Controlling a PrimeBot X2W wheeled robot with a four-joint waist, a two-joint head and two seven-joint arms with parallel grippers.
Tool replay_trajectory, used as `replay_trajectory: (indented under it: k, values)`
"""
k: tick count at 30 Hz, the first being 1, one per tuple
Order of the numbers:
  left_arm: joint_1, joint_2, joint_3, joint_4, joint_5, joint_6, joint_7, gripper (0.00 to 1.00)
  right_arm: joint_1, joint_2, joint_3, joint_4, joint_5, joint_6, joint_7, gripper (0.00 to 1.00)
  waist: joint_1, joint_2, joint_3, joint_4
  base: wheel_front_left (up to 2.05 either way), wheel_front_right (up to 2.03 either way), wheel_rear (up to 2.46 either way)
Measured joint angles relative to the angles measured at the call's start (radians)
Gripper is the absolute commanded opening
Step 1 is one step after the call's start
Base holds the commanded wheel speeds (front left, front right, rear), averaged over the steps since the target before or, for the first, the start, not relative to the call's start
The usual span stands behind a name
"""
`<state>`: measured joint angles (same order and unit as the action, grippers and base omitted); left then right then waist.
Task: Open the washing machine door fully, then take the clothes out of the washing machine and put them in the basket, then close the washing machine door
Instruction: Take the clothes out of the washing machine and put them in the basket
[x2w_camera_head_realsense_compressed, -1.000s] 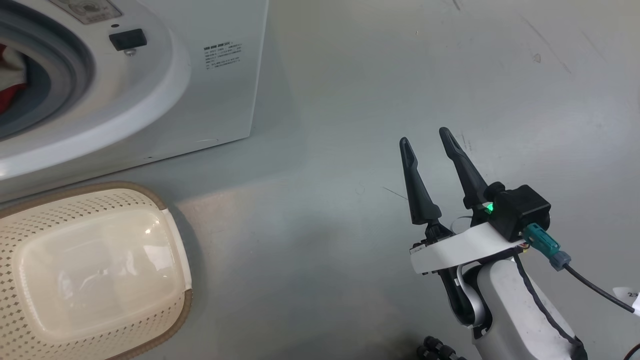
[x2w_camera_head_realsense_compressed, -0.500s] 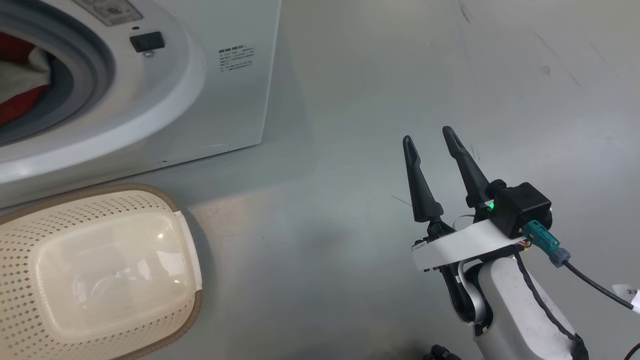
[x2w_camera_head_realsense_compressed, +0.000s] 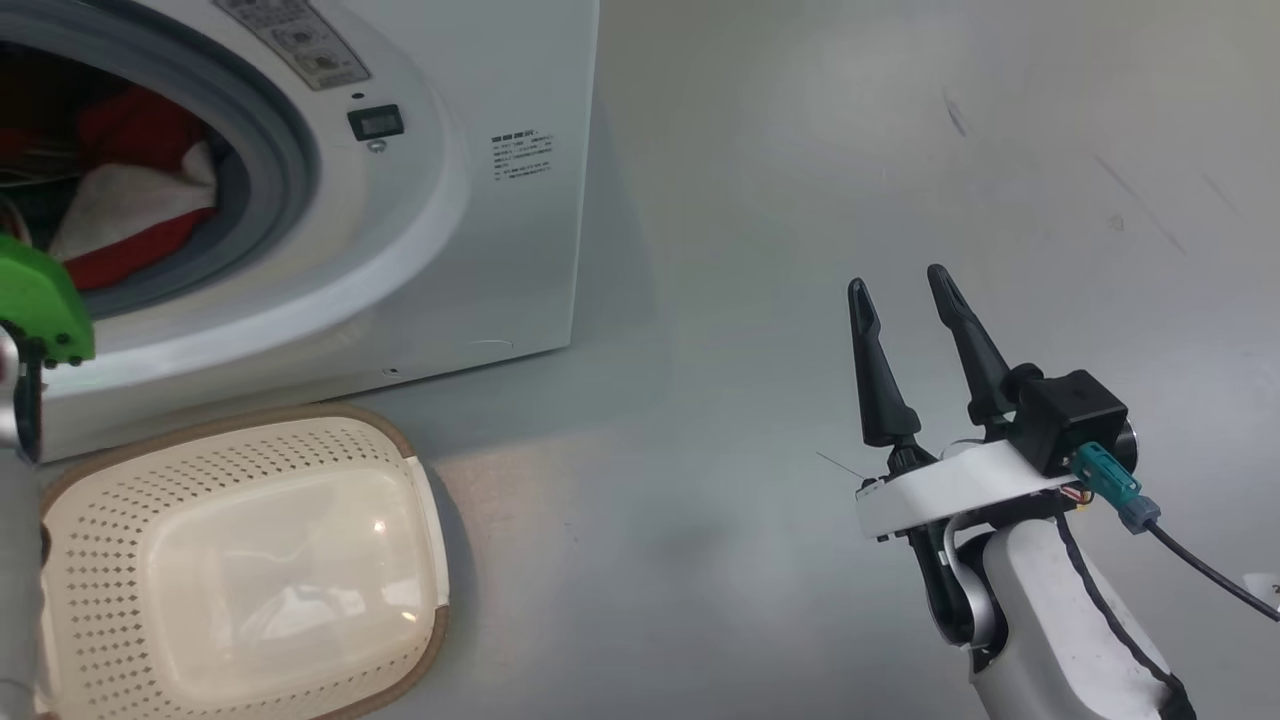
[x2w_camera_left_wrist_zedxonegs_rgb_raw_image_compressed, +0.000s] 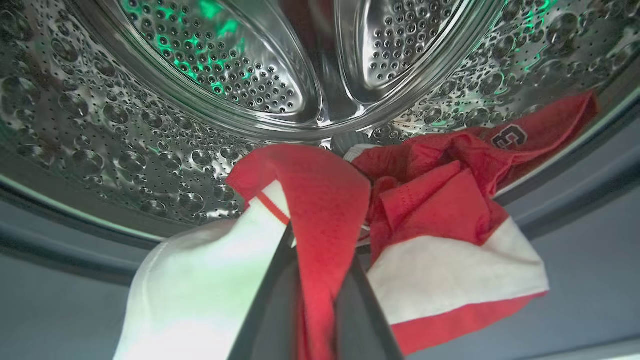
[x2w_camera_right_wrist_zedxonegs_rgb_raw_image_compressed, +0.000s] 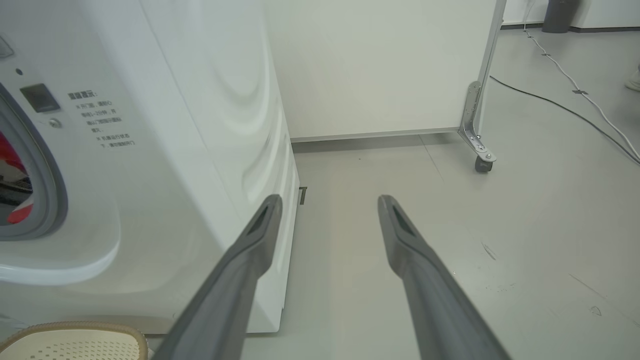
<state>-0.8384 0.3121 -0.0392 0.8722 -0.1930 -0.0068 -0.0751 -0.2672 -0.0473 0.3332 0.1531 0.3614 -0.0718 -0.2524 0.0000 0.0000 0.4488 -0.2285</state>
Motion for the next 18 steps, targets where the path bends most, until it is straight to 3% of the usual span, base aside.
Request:
replay_trajectory:
  k: [11,18]
  values:
    - [0.095,-0.078,-0.004,0.017,-0.031,-0.04,-0.133,0.0,0.069,-0.006,-0.043,0.027,-0.011,0.012,0.0,1.0,0.0,0.0,-0.116,0.065,0.0,0.0,0.0]
    - [0.157,-0.108,0.005,0.012,-0.06,-0.057,-0.156,0.0,0.115,-0.011,-0.062,0.034,-0.014,0.023,0.0,1.0,0.0,-0.0001,-0.185,0.11,0.0,0.0,0.0]
